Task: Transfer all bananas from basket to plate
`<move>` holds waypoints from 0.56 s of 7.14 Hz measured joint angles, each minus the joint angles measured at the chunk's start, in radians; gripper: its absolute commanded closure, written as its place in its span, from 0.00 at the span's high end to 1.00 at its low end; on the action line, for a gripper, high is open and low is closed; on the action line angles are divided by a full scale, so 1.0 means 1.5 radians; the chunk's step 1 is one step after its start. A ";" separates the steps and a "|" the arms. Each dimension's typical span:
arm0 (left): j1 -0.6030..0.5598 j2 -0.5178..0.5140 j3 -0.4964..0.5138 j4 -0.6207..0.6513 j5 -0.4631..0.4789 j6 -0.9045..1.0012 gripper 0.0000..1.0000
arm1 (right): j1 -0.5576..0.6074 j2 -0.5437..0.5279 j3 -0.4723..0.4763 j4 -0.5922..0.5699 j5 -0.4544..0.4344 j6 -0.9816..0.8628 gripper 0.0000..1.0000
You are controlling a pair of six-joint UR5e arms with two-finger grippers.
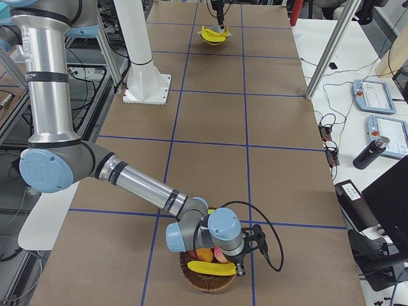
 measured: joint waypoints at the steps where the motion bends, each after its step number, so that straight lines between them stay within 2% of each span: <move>1: 0.000 0.000 0.000 0.000 0.000 0.000 1.00 | 0.006 0.001 0.007 -0.003 0.000 -0.001 0.00; 4: 0.001 0.000 0.001 0.000 0.000 0.000 1.00 | 0.048 0.003 0.027 -0.010 -0.001 -0.002 0.00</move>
